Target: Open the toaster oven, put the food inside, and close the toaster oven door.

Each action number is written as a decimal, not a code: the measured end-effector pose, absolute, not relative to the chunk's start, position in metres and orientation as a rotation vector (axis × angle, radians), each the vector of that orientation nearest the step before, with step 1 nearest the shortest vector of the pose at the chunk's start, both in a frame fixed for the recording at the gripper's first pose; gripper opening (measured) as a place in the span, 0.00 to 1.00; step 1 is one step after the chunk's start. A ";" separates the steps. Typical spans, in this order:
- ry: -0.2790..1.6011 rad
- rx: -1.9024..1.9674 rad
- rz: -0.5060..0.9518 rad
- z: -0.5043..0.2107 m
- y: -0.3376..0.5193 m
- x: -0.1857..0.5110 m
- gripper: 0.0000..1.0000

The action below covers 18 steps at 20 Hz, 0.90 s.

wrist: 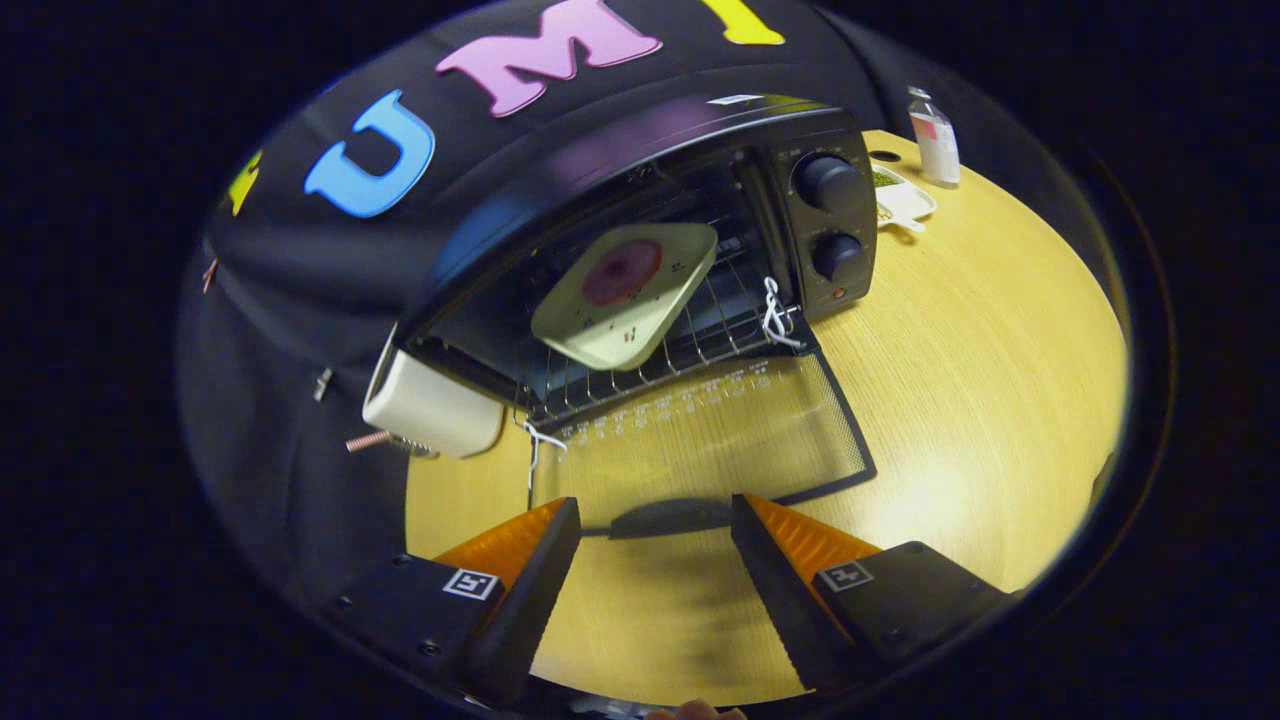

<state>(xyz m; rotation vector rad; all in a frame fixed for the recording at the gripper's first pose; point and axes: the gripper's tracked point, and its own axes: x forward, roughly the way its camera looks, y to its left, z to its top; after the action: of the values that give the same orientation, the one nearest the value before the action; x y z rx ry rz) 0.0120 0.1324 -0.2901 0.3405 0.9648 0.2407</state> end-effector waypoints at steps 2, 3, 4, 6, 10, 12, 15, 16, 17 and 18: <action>0.988 0.235 0.263 -0.304 0.131 -0.006 0.99; 1.011 0.177 0.263 -0.313 0.127 -0.013 0.99; 1.032 0.126 0.258 -0.323 0.122 -0.018 1.00; 1.034 0.049 0.254 -0.336 0.118 -0.023 1.00; 1.001 -0.091 0.245 -0.356 0.116 -0.017 1.00; 0.999 -0.122 0.231 -0.366 0.119 -0.014 1.00; 0.949 -0.152 0.210 -0.374 0.127 0.001 1.00; 0.941 -0.156 0.202 -0.365 0.123 0.004 1.00; 0.947 -0.138 0.173 -0.364 0.123 0.006 1.00; 0.954 -0.103 0.145 -0.365 0.124 0.006 1.00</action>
<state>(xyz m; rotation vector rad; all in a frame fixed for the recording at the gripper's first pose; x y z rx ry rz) 0.0060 0.1237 -0.3646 -0.1026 0.9543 0.1449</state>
